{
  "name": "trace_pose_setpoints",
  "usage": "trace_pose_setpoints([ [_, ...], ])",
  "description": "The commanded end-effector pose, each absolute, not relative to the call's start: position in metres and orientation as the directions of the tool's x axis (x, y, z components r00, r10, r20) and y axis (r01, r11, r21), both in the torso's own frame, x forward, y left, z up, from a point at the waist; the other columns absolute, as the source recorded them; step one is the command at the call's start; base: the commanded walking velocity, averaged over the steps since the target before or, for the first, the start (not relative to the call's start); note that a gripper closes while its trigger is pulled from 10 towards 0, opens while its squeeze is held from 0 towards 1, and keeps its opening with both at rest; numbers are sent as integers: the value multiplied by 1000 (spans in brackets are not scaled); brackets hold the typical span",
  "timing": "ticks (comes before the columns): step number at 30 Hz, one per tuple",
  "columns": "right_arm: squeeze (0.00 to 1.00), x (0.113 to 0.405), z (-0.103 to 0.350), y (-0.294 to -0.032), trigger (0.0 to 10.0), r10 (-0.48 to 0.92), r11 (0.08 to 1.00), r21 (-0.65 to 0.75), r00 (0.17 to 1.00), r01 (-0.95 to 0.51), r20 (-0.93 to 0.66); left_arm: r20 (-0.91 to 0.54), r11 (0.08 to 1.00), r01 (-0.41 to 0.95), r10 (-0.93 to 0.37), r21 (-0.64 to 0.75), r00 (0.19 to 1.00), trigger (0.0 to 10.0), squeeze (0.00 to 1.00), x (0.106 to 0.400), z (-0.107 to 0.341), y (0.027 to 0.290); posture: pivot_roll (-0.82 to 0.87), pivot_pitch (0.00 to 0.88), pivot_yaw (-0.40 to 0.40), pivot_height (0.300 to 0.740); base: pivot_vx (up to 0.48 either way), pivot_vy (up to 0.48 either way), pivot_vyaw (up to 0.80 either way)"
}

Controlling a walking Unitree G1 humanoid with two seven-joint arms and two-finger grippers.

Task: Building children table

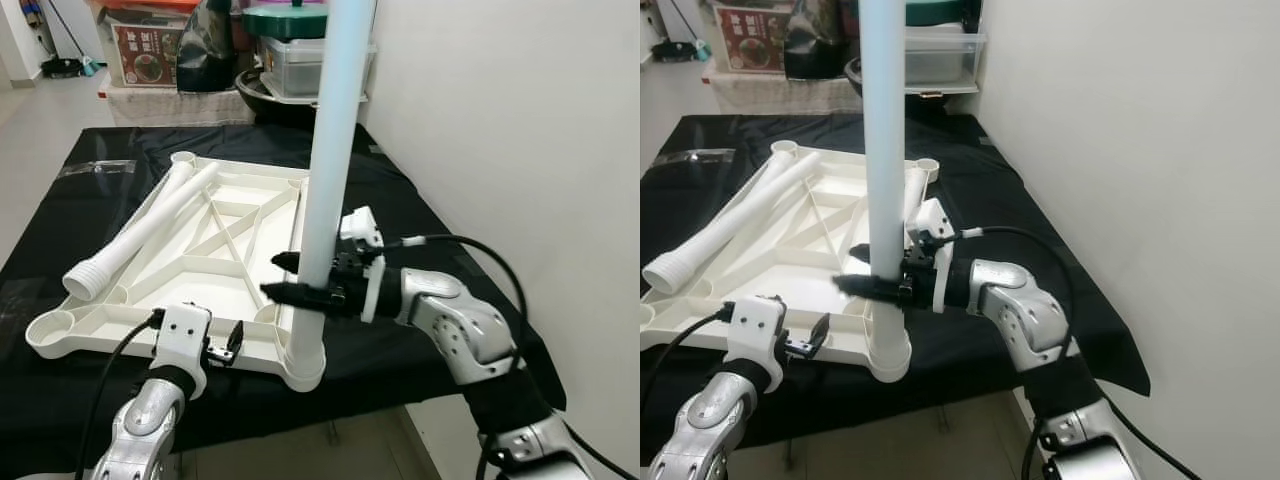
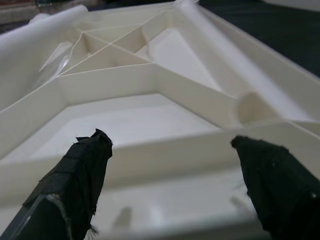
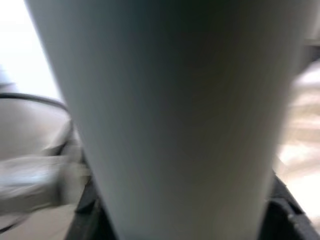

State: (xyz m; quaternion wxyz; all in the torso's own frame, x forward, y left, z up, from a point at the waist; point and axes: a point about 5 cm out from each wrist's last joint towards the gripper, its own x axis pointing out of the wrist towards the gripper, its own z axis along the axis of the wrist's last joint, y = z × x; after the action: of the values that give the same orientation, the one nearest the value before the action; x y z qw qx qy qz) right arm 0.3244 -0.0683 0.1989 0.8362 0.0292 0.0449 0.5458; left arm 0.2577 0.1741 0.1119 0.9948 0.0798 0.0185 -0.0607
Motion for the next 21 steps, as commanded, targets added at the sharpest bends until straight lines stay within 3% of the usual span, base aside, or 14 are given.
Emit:
trace_pose_setpoints([
  [1, 0, 336, 188, -83, 0, 839, 543, 106, 531, -833, -116, -53, 977, 136, -129, 166, 990, 10000, 0, 257, 111, 173, 136, 0, -99, 740, 0, 0, 0],
  [3, 0, 357, 176, -103, 0, 591, 807, 112, 789, -580, -169, -52, 976, 142, -135, 166, 989, 10000, 0, 259, 111, 172, 123, 0, -90, 740, 0, 0, 0],
  [5, 0, 364, 164, -134, 0, 250, 965, 137, 945, -224, -212, -50, 975, 151, -144, 166, 988, 10000, 0, 260, 112, 170, 119, 0, -88, 740, 0, 0, 0],
  [12, 0, 354, 163, -139, 0, 108, 991, 103, 973, -88, -203, -54, 974, 154, -147, 167, 988, 10000, 0, 259, 111, 170, 119, 0, -86, 740, 0, 0, 0],
  [13, 0, 348, 165, -129, 4196, 109, 991, 94, 974, -92, -197, -56, 974, 155, -147, 167, 988, 10000, 0, 258, 111, 170, 115, 0, -83, 740, 0, 0, 0],
  [14, 0, 341, 168, -116, 10000, 146, 987, 98, 972, -130, -186, -57, 974, 155, -147, 167, 987, 10000, 0, 258, 110, 170, 113, 0, -82, 740, 0, 0, 0],
  [16, 27, 337, 172, -106, 10000, 175, 981, 108, 971, -158, -164, -59, 974, 156, -148, 166, 987, 10000, 0, 258, 110, 170, 113, 0, -82, 740, 0, 0, 0],
  [17, 1000, 334, 177, -98, 10000, 218, 970, 141, 968, -200, -126, -60, 974, 157, -149, 166, 987, 10000, 0, 258, 110, 169, 113, 0, -80, 740, 0, 0, 0],
  [21, 1000, 337, 190, -89, 10000, 337, 929, 182, 940, -322, -59, -60, 973, 160, -151, 166, 987, 10000, 0, 259, 110, 169, 112, 0, -82, 740, 0, 0, 0],
])
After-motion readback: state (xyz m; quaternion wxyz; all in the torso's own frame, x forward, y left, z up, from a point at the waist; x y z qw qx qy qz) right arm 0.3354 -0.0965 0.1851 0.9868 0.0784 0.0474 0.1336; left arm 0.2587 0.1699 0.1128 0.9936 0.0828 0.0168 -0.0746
